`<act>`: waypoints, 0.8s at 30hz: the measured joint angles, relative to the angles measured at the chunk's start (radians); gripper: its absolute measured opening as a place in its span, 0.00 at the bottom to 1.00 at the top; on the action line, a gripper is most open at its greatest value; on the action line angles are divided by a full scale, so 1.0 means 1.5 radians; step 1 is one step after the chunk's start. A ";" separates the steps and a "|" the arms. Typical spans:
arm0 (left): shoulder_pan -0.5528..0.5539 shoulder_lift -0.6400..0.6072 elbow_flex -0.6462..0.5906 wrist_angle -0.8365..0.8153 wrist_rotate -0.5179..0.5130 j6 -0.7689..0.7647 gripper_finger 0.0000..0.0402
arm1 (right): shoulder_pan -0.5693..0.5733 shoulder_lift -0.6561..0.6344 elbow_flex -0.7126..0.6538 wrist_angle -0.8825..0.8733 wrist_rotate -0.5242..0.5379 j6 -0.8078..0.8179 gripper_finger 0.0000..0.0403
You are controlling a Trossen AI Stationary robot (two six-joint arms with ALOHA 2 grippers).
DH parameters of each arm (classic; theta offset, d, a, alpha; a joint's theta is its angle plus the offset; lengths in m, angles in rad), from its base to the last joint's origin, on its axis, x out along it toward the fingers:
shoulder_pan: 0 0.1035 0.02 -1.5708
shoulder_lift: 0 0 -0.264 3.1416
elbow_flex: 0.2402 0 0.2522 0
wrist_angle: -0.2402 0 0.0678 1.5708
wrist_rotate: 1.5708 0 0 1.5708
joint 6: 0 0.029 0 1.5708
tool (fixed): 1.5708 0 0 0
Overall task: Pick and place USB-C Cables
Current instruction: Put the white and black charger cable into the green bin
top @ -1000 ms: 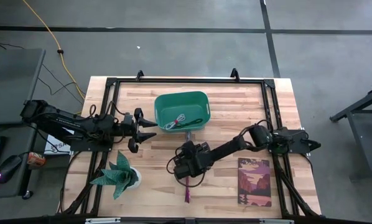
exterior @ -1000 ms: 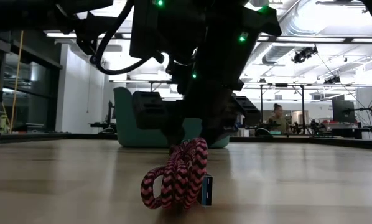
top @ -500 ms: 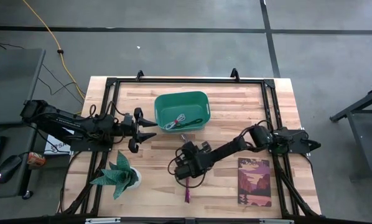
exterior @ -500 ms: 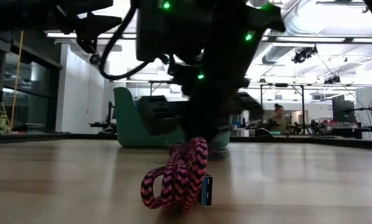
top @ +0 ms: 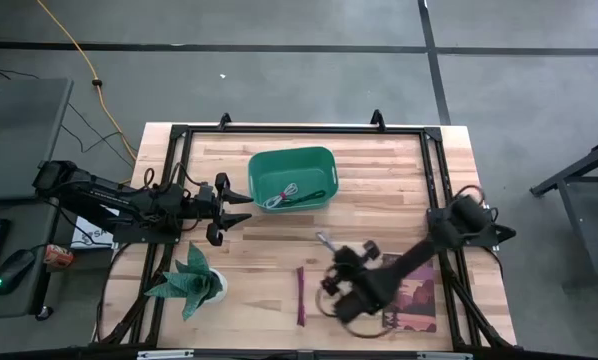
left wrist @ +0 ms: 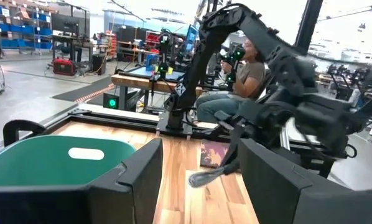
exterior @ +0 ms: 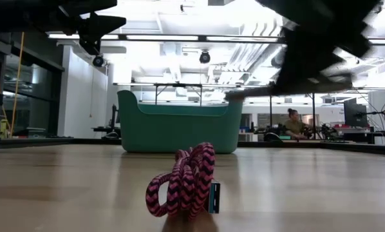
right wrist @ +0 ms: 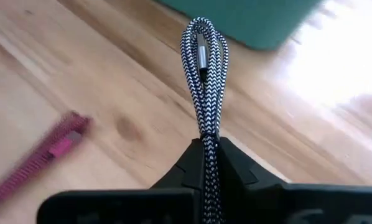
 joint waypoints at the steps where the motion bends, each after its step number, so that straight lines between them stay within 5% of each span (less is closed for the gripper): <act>1: 0.000 0.000 0.000 0.000 0.000 0.000 0.47 | 0.012 -0.025 -0.050 0.042 0.005 0.011 0.01; 6: 0.000 0.000 0.000 0.001 0.000 0.000 0.47 | 0.044 -0.155 -0.327 0.453 0.039 -0.071 0.01; 10: 0.000 0.000 0.000 0.015 0.000 0.000 0.47 | 0.009 -0.205 -0.506 0.945 0.034 -0.353 0.01; 15: 0.000 0.000 0.000 0.019 0.027 0.038 0.47 | -0.077 -0.200 -0.621 1.428 -0.100 -0.702 0.01; 19: 0.000 0.000 0.000 0.016 0.055 0.070 0.47 | -0.159 -0.200 -0.642 1.551 -0.221 -0.811 0.01; 24: 0.000 0.000 0.000 0.018 0.052 0.075 0.47 | -0.242 -0.200 -0.626 1.554 -0.358 -0.843 0.01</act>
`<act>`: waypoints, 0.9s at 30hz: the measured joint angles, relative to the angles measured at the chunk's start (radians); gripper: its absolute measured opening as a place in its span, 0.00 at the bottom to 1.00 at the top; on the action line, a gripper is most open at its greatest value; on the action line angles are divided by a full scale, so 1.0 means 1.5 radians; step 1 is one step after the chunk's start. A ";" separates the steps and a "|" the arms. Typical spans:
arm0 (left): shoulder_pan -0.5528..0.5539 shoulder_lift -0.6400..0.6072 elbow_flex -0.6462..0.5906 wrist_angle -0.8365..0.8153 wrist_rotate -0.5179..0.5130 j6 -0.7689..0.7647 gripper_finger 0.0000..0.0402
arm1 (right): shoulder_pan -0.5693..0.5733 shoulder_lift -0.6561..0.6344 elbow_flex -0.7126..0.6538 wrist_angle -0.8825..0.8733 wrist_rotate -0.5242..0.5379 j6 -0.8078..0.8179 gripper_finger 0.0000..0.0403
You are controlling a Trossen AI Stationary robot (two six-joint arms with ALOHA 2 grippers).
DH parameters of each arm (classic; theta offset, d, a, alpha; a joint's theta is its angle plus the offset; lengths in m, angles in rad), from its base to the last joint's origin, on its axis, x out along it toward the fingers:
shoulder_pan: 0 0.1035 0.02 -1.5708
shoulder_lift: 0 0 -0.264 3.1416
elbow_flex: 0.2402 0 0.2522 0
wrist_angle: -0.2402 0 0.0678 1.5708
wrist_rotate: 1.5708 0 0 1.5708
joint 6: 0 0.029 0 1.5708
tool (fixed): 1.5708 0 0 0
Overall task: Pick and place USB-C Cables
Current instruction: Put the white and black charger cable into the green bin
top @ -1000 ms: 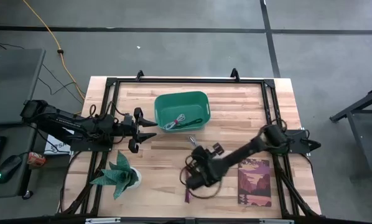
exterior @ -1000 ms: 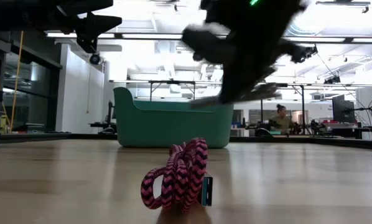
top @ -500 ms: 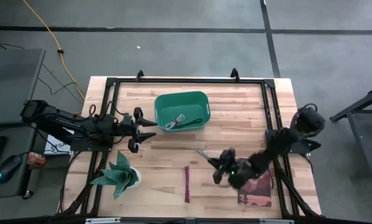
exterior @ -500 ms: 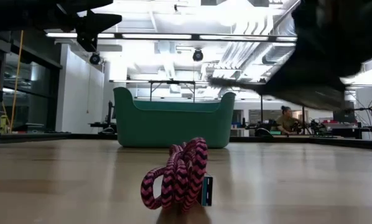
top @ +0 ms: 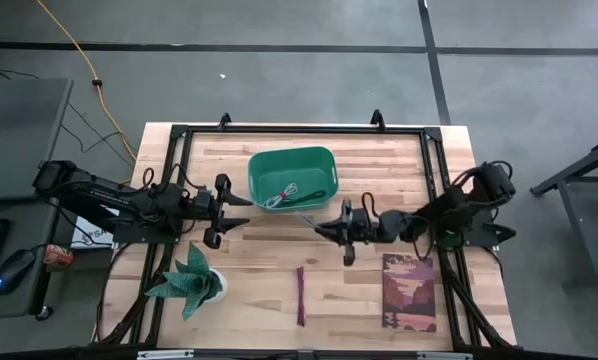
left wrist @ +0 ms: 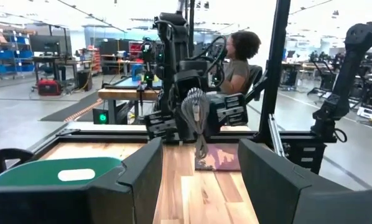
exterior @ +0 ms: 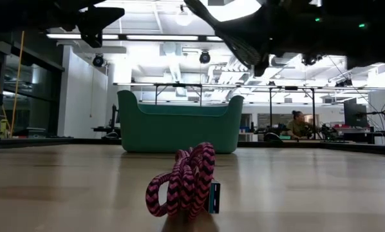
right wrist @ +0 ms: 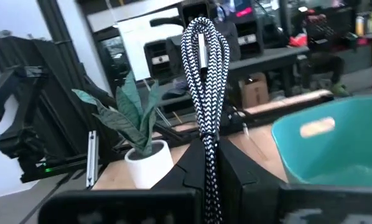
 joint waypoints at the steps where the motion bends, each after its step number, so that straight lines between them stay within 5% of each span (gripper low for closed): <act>1: 0.000 0.000 0.000 -0.001 0.000 0.000 0.47 | -0.013 0.000 0.004 0.000 -0.019 -0.006 0.01; 7: 0.000 0.000 0.000 -0.002 -0.002 0.012 0.47 | -0.072 0.000 0.009 0.000 -0.107 -0.016 0.01; 17: 0.000 0.023 0.000 0.017 -0.067 -0.038 0.47 | -0.107 0.000 0.010 0.001 -0.120 -0.056 0.01; 27: 0.000 0.239 0.001 0.267 -0.069 -0.041 0.47 | -0.111 0.001 0.136 -0.177 -0.125 -0.088 0.01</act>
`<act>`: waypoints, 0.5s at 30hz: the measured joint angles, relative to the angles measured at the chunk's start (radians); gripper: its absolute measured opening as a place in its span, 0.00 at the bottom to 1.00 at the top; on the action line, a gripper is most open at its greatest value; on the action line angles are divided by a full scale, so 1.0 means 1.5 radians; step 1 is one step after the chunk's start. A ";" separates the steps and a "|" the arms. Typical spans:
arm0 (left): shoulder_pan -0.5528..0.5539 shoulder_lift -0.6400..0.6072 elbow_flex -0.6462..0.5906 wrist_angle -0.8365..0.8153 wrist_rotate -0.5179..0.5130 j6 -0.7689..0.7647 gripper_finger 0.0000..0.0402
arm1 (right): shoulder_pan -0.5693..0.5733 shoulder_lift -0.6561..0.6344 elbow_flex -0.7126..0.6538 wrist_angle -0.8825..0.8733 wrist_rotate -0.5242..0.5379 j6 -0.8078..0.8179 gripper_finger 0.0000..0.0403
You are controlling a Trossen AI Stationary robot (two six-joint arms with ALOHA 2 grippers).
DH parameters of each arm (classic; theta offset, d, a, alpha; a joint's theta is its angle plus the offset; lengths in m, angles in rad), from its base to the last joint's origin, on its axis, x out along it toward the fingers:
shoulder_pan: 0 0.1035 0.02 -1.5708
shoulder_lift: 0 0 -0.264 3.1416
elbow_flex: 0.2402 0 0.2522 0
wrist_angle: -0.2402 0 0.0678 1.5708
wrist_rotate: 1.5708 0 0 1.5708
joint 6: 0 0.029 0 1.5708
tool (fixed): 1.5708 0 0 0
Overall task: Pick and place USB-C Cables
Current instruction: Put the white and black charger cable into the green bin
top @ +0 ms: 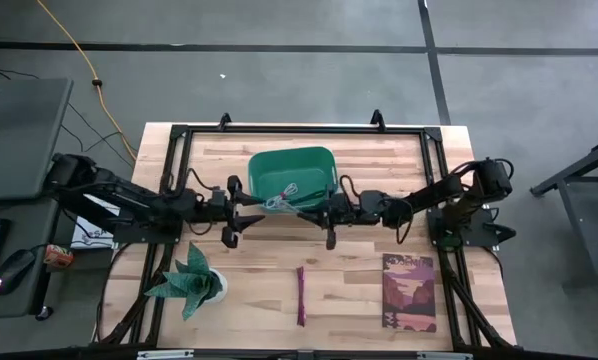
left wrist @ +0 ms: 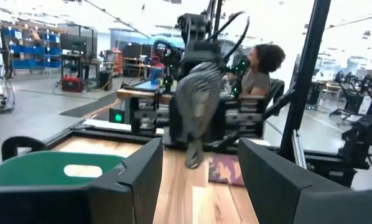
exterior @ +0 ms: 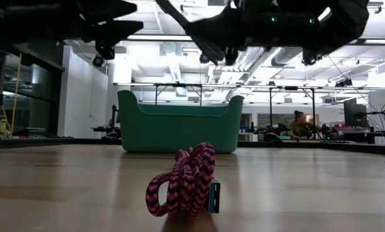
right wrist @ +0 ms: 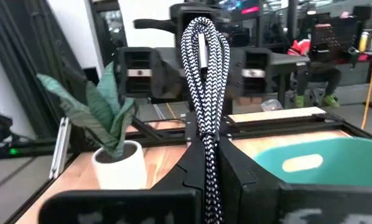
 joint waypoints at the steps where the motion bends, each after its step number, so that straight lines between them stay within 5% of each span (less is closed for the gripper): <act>1: 0.000 0.021 0.000 0.027 0.000 0.000 0.47 | 0.003 0.000 0.010 -0.012 0.001 -0.007 0.01; 8: 0.000 0.133 0.005 0.182 -0.001 0.023 0.53 | 0.025 0.000 0.040 -0.017 0.006 -0.026 0.01; 15: -0.009 0.216 0.072 0.201 0.005 0.057 0.65 | 0.032 0.000 0.044 -0.031 0.069 -0.024 0.01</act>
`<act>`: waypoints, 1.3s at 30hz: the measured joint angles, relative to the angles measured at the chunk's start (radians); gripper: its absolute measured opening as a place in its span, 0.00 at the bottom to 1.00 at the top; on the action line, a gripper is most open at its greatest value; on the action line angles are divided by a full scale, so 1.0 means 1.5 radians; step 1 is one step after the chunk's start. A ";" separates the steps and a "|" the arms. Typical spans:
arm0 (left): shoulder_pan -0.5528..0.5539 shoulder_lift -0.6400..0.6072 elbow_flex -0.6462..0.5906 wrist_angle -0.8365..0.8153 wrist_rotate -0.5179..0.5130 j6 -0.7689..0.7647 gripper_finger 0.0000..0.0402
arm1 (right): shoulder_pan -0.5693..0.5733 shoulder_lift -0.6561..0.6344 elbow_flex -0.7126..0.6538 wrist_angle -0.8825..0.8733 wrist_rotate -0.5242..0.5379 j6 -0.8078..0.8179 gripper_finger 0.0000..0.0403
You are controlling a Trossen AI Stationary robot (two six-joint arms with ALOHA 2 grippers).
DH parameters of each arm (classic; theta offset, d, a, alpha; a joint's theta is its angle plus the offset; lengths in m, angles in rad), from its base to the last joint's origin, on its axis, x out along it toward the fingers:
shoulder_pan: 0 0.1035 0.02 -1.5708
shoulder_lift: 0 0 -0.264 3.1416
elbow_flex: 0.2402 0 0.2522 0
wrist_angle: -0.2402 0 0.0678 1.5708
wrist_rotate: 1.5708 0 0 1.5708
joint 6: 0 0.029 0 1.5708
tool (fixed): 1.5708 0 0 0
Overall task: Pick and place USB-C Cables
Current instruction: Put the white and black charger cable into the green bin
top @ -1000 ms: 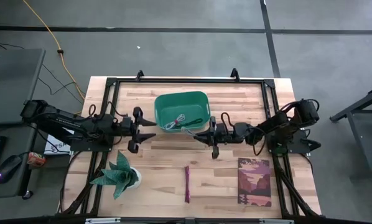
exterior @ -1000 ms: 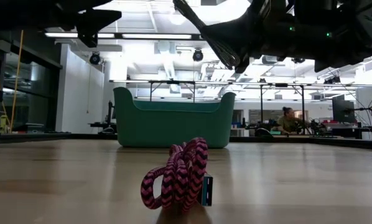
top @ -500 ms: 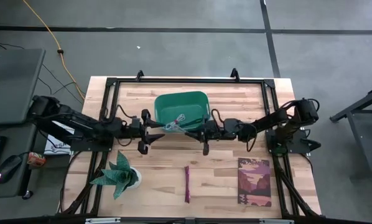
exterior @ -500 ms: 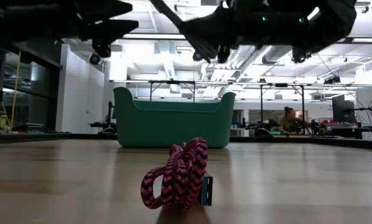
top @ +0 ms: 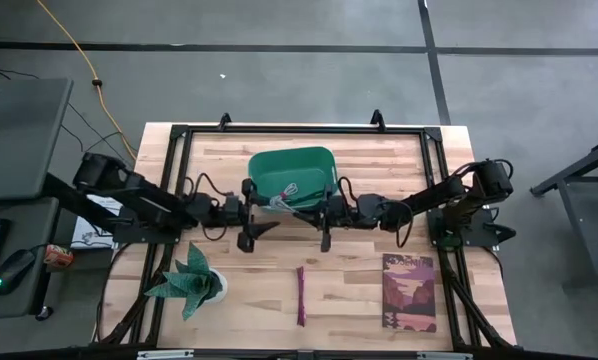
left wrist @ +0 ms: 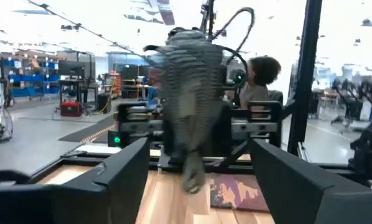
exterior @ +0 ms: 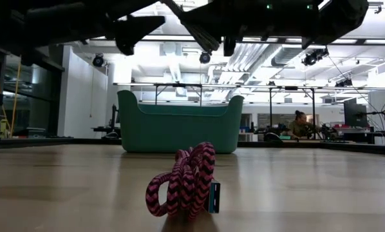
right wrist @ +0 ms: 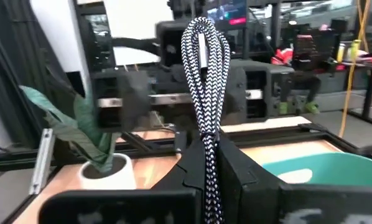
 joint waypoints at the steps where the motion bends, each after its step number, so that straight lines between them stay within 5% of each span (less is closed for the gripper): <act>1: -0.002 0.012 0.012 0.001 0.000 0.008 0.66 | 0.000 0.000 0.000 -0.005 0.005 0.002 0.01; 11: -0.007 0.040 0.052 0.003 -0.003 0.013 0.70 | 0.014 0.000 0.000 -0.020 0.015 0.003 0.01; 19: -0.007 0.040 0.052 0.001 -0.004 -0.017 0.70 | 0.015 0.000 0.000 -0.016 -0.056 0.025 0.01; 32: -0.010 0.040 0.076 -0.037 -0.005 -0.013 0.70 | 0.015 0.036 0.054 -0.060 -0.077 0.038 0.01; 39: -0.010 0.040 0.060 -0.037 -0.008 -0.021 0.59 | 0.015 0.034 0.056 -0.068 -0.050 0.020 0.01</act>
